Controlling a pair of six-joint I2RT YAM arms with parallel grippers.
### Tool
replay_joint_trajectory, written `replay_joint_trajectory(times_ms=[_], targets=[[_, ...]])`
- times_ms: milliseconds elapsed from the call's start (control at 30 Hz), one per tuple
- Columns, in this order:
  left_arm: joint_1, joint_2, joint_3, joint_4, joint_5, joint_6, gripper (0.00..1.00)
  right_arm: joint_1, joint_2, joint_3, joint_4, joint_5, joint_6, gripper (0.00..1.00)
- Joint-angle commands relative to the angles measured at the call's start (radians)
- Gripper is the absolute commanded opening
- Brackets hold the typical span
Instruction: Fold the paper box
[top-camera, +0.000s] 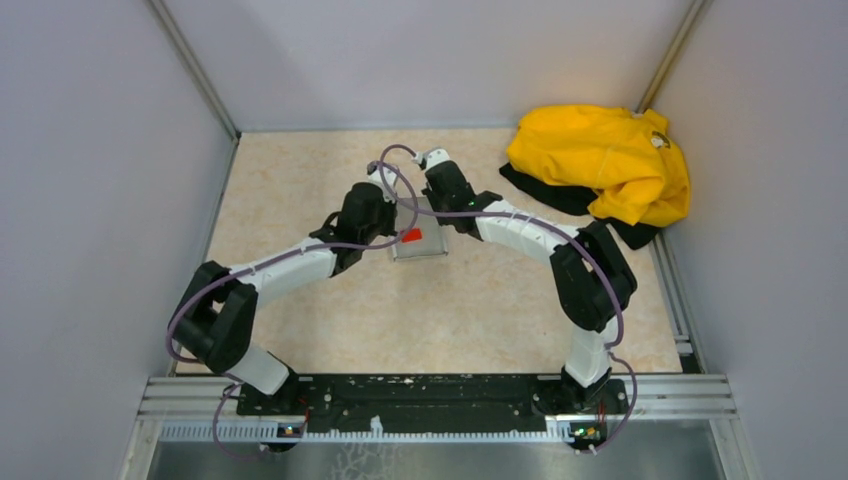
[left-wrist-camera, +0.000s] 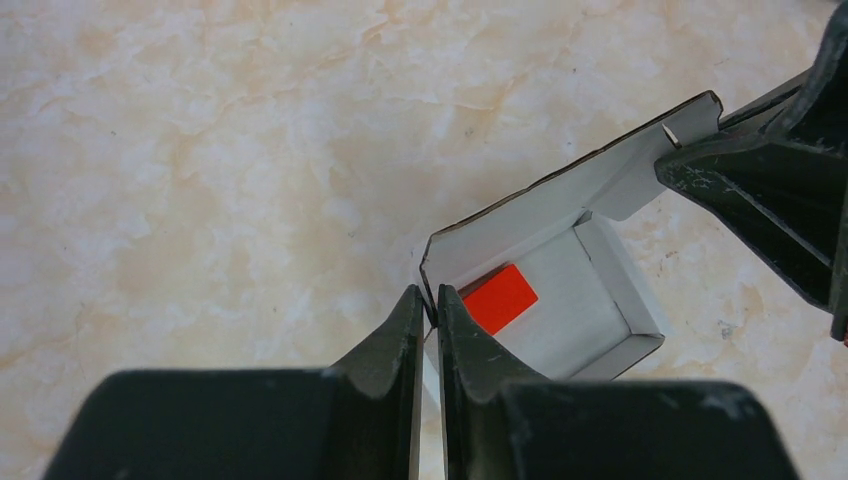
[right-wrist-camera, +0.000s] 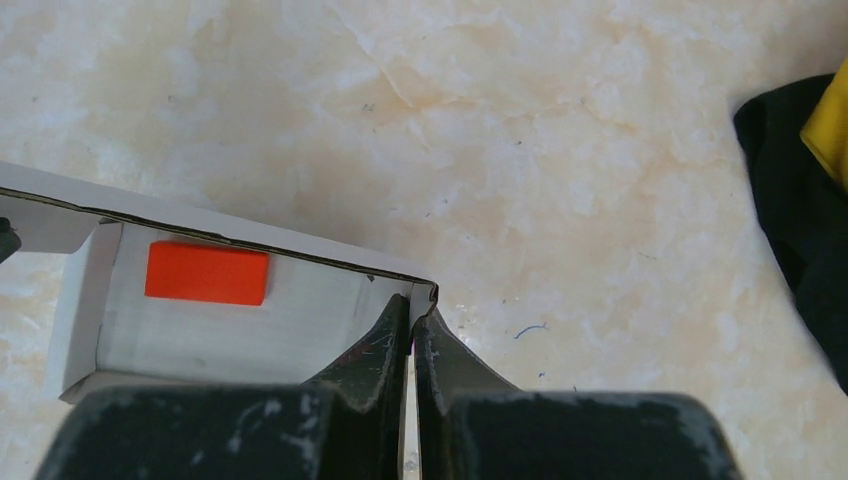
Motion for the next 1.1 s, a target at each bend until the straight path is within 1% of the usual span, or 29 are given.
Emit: replay_joint_trajectory(times_ms=[0, 200, 433, 867, 1067], targets=[[-0.055, -0.008, -0.036, 0.200, -0.056, -0.021, 0.14, 0.055, -0.063, -0.042, 0.143, 0.056, 0.071, 0.00], [-0.090, 0.042, -0.098, 0.320, -0.109, -0.028, 0.14, 0.085, -0.063, -0.100, 0.215, 0.132, 0.105, 0.00], [-0.104, 0.088, -0.130, 0.405, -0.143, -0.044, 0.14, 0.115, -0.084, -0.154, 0.284, 0.199, 0.117, 0.00], [-0.109, 0.072, -0.160, 0.518, -0.152, -0.027, 0.14, 0.141, -0.085, -0.185, 0.370, 0.270, 0.135, 0.00], [-0.112, 0.088, -0.174, 0.568, -0.149, -0.039, 0.14, 0.151, -0.063, -0.183, 0.399, 0.288, 0.182, 0.00]])
